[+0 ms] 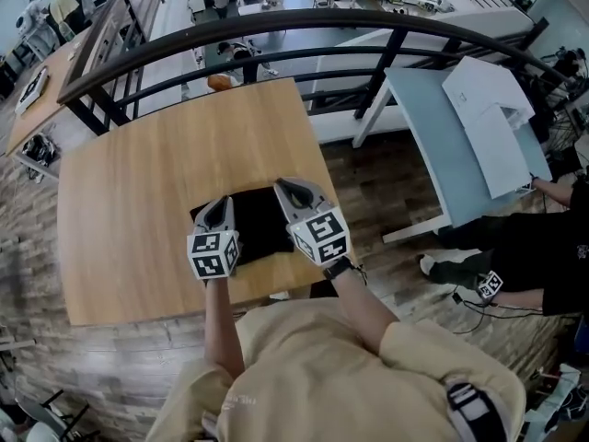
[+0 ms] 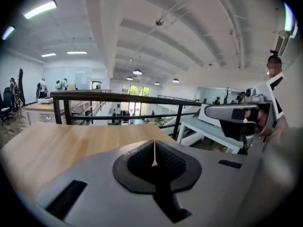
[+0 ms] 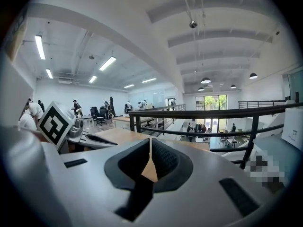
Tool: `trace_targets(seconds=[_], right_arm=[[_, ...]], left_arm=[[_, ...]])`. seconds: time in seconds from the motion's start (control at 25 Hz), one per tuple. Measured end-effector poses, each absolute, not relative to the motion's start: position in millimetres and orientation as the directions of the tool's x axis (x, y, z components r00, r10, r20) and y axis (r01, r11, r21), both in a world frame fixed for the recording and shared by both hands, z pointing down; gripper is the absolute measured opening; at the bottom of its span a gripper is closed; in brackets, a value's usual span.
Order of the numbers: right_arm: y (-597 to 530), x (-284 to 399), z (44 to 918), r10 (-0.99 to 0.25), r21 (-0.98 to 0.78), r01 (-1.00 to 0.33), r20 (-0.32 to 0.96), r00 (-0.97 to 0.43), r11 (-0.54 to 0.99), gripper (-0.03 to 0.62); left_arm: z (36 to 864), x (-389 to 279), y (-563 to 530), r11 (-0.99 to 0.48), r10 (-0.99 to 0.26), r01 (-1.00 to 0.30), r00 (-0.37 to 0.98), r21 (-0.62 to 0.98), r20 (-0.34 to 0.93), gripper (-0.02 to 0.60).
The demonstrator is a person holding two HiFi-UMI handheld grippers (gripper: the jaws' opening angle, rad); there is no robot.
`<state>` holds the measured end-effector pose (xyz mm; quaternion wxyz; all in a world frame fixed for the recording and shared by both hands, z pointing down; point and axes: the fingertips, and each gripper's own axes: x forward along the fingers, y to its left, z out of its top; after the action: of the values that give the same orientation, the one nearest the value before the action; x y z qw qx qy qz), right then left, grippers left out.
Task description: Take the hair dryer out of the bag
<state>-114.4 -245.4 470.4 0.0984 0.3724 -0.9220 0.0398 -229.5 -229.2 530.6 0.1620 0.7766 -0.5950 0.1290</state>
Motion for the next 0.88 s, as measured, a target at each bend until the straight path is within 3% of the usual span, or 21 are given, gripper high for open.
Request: trace_targets(seconds=[0.2,0.56,0.88], right_arm=[[-254.0,-113.8,497.5,-0.639,-0.029,-0.668,0.264,-0.723,0.744,0.014],[-254.9,-110.9,527.4,-0.593,-0.071,-0.641,0.313,-0.742,0.765,0.014],[-262.0,-101.5,541.3,-0.602,-0.082,-0.656,0.328,-0.728,0.75,0.014]], left_arm=[[576.7,-230.2,-231.9,-0.237,-0.819,-0.968,0.242,0.078,0.52,0.018],[630.8,-224.8,-228.1,-0.258,-0.716,-0.965,0.216,0.036,0.664,0.158],[670.1,-217.7,-238.9,-0.311,-0.632,-0.95,0.207,0.0,0.747,0.201]])
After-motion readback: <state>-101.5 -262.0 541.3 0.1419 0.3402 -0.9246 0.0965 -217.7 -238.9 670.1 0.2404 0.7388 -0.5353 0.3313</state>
